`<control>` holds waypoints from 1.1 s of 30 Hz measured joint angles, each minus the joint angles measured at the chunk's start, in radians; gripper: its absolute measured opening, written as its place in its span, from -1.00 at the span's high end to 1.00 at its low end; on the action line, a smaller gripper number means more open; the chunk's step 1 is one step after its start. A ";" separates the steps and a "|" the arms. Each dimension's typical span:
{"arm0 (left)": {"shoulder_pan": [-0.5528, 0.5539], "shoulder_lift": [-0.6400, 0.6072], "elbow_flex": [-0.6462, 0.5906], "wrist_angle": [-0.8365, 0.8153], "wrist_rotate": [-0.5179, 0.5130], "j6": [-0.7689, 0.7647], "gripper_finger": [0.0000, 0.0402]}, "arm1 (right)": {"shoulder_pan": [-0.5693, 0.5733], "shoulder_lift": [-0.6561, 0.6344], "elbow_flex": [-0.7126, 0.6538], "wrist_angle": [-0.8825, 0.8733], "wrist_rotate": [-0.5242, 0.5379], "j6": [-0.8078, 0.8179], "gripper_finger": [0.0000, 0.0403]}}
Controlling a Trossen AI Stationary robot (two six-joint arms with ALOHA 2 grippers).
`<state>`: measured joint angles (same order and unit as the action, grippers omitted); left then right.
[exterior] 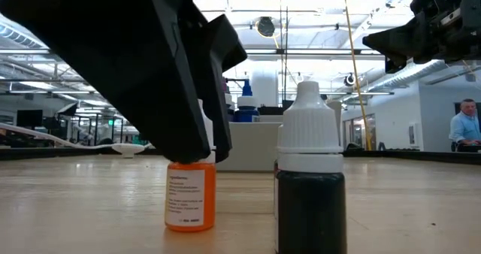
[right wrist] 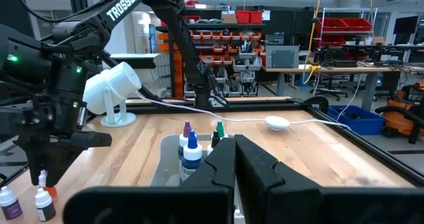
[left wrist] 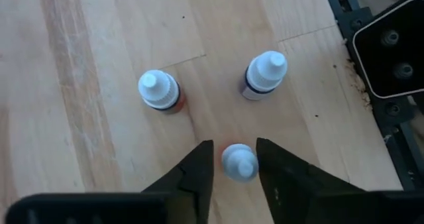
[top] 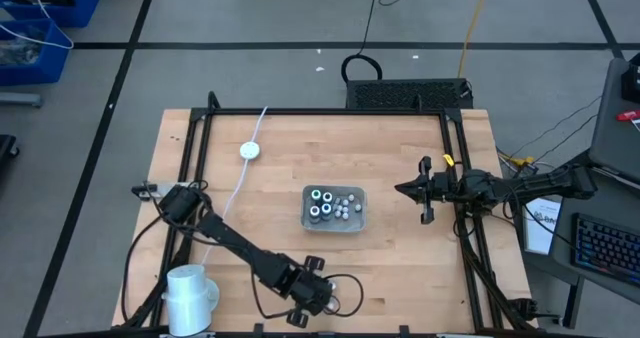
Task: Pick & Place food coloring
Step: Put the small orange food coloring bottle into the gray container
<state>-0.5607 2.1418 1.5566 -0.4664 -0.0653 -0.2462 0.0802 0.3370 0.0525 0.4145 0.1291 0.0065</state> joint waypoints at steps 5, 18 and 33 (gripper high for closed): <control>0.011 -0.003 0.000 -0.004 0.018 0.006 0.67 | 0.000 0.000 0.000 0.000 0.000 0.000 1.00; 0.001 -0.269 0.002 -0.129 -0.130 0.152 0.70 | 0.000 0.003 0.000 -0.007 0.001 0.000 1.00; 0.060 -1.014 -0.715 0.183 -0.295 0.131 0.71 | 0.000 0.012 0.000 -0.004 0.000 0.000 1.00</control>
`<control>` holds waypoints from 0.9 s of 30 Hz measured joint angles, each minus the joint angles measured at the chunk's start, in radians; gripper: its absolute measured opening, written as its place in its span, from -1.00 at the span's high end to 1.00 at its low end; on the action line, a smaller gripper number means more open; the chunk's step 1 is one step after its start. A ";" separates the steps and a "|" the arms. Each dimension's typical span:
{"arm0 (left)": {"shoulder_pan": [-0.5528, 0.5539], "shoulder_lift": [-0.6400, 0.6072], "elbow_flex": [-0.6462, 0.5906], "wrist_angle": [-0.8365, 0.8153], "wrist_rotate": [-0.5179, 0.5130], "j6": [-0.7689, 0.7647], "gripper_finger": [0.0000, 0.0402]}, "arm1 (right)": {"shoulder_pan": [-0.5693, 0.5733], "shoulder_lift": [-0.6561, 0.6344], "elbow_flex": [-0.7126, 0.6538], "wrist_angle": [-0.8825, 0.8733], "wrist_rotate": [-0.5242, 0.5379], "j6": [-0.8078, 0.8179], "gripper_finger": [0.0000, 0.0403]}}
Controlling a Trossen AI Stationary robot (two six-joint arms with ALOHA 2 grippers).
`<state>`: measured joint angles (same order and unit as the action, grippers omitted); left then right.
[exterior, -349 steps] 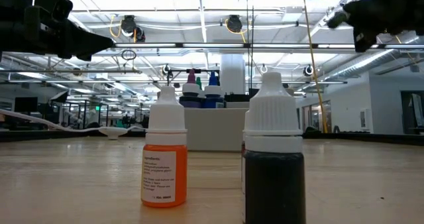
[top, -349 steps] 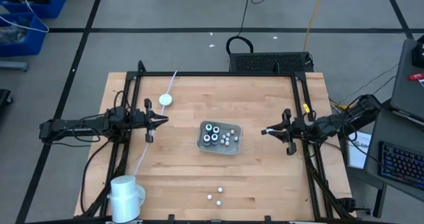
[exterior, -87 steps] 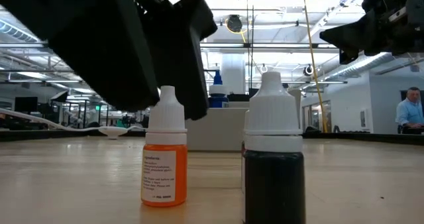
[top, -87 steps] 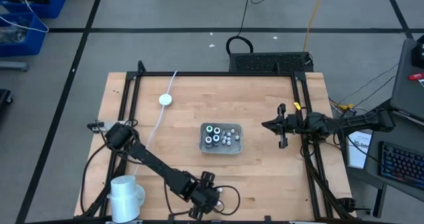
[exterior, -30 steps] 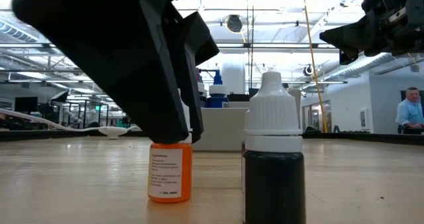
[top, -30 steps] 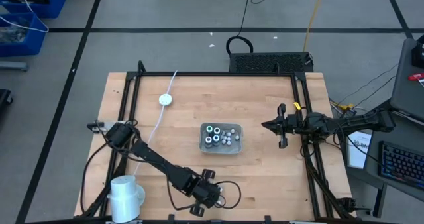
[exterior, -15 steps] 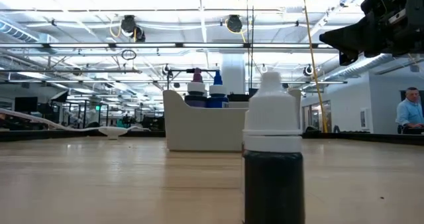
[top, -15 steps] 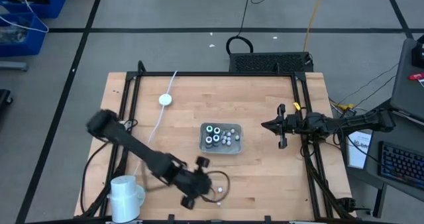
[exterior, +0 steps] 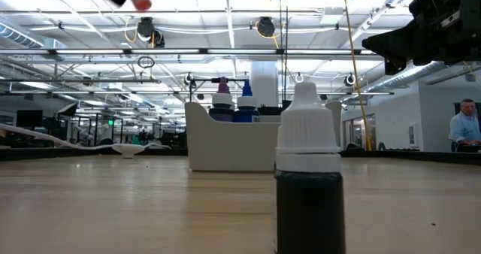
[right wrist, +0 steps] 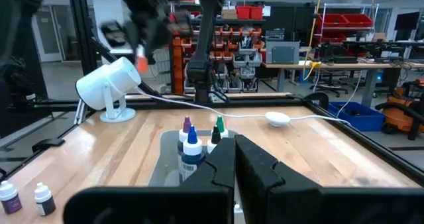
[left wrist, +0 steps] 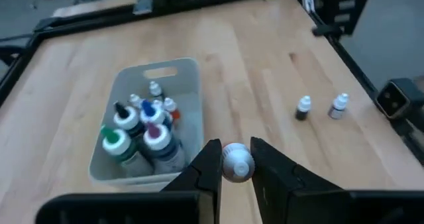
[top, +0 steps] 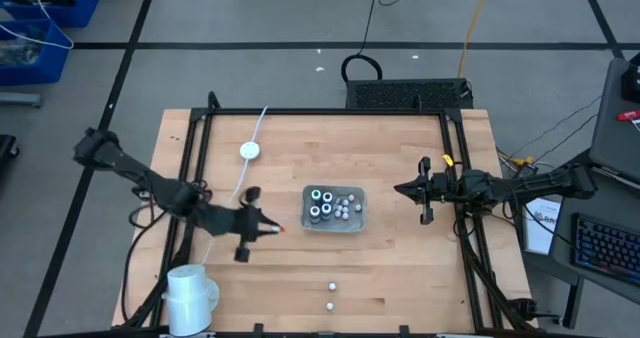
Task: Pick & Place food coloring
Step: Put the small orange food coloring bottle into the gray container
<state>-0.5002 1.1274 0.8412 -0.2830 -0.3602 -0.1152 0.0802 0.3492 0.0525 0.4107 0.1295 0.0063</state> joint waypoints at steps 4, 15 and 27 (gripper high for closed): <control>0.051 -0.150 -0.223 0.203 0.025 0.001 0.71 | 0.000 0.000 0.000 0.010 0.000 0.000 1.00; 0.218 -0.268 -0.418 0.396 0.066 -0.069 0.71 | 0.000 0.000 0.000 0.029 0.056 -0.007 1.00; 0.320 -0.264 -0.418 0.417 0.090 0.088 0.69 | -0.001 0.044 0.000 0.031 0.109 -0.077 1.00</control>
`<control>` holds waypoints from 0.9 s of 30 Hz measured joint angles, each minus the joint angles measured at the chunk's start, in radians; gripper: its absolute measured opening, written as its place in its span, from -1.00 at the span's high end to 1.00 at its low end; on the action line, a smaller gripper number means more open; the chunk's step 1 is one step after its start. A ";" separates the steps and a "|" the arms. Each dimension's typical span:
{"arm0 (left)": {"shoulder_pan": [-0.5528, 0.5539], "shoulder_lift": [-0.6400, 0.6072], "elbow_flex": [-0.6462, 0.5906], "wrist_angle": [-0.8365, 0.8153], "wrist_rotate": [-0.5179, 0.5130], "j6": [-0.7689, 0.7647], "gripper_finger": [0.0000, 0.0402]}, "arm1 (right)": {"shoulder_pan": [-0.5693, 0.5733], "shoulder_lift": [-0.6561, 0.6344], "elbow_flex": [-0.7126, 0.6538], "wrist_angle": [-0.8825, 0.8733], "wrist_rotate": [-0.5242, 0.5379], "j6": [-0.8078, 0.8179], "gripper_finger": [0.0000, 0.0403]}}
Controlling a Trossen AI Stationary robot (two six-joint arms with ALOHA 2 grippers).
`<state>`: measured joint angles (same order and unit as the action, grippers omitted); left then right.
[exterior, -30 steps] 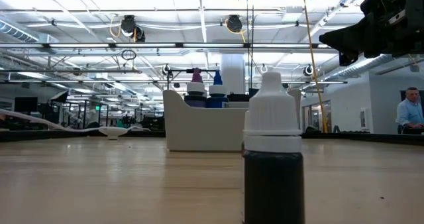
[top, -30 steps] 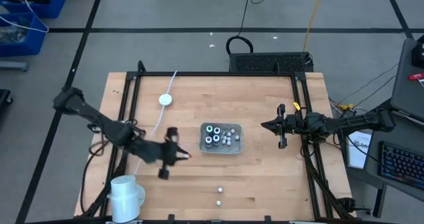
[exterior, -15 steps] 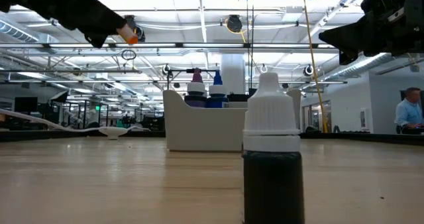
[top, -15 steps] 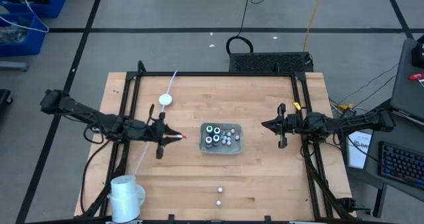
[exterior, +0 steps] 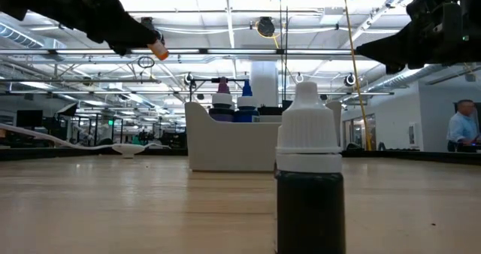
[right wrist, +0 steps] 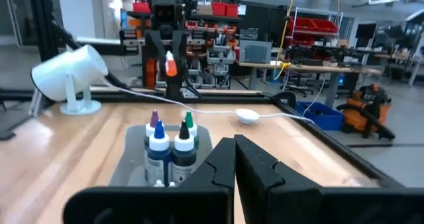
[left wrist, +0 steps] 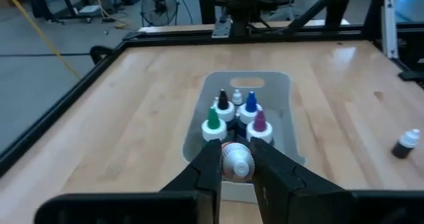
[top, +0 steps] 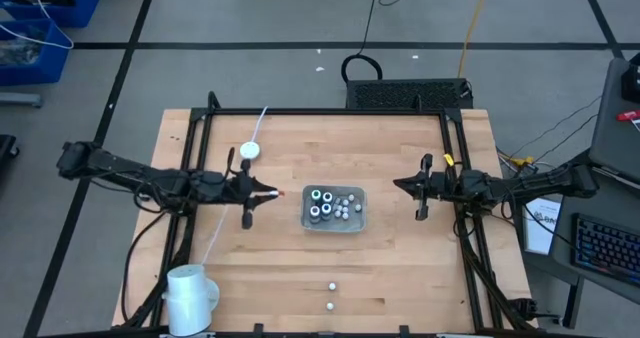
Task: Pick & Place food coloring
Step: Put the small orange food coloring bottle into the gray container
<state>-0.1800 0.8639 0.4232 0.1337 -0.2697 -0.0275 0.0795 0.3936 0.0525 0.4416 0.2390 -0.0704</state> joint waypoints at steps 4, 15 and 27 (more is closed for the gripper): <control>0.025 0.000 0.000 0.026 0.002 0.000 0.70 | 0.000 0.003 0.000 0.004 0.000 -0.023 1.00; 0.081 0.159 0.102 0.093 0.111 0.028 0.70 | 0.000 0.002 0.000 0.079 0.000 -0.129 1.00; 0.126 0.676 0.663 -0.185 0.277 0.197 0.70 | 0.000 0.005 0.000 0.132 -0.001 -0.096 1.00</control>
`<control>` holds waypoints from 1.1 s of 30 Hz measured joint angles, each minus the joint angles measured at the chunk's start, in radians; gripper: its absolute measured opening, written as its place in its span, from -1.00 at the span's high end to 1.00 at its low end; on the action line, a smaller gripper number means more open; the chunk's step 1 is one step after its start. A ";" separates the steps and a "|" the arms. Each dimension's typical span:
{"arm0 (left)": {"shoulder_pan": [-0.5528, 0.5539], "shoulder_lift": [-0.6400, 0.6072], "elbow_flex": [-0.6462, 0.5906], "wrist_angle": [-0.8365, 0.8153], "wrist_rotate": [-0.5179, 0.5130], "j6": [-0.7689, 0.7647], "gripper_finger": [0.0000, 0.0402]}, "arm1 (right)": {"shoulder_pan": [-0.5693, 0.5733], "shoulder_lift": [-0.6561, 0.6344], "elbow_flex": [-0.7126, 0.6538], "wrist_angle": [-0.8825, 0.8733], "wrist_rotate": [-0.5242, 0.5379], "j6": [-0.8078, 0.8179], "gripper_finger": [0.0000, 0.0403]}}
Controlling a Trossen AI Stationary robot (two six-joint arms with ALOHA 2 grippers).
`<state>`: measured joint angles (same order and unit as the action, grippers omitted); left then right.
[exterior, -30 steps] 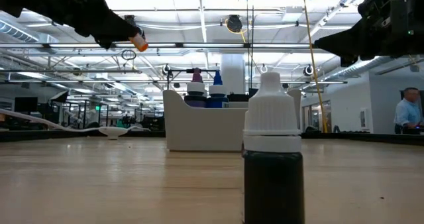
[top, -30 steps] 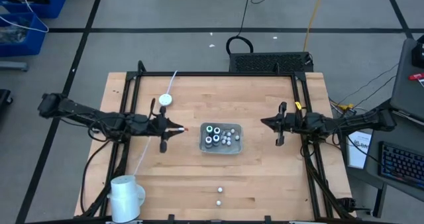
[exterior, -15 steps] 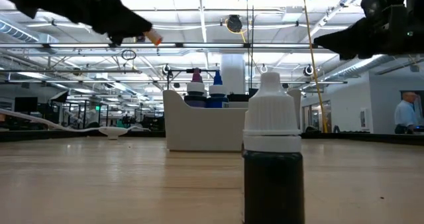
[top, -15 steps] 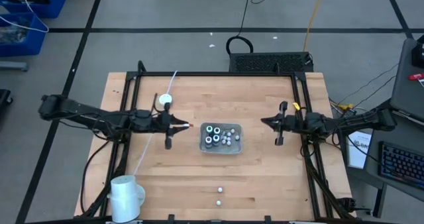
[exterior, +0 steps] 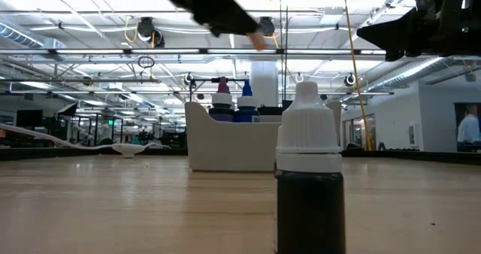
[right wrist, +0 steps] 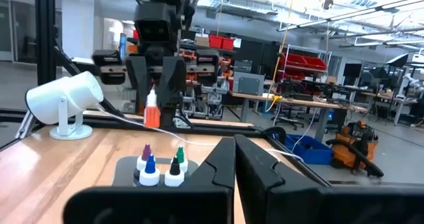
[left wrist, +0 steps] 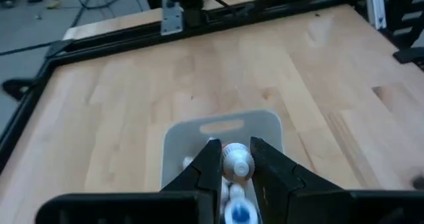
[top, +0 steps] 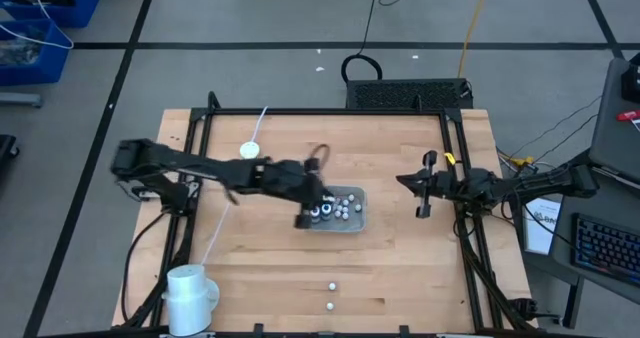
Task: Pick & Place food coloring
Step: Put the small orange food coloring bottle into the gray container
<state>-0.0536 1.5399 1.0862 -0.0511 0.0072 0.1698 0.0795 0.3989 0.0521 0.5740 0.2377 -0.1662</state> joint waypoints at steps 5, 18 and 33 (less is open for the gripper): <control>0.000 0.197 0.188 -0.066 0.021 0.040 0.70 | 0.000 0.003 0.000 -0.024 -0.002 0.002 1.00; 0.049 0.478 0.378 -0.123 0.021 0.029 0.70 | 0.000 0.006 0.000 -0.012 -0.006 0.081 1.00; 0.054 0.482 0.381 -0.182 0.008 0.004 0.70 | 0.000 0.006 0.000 -0.011 -0.007 0.105 1.00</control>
<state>0.0006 2.0224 1.4673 -0.2333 0.0151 0.1741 0.0799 0.4046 0.0521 0.5633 0.2310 -0.0612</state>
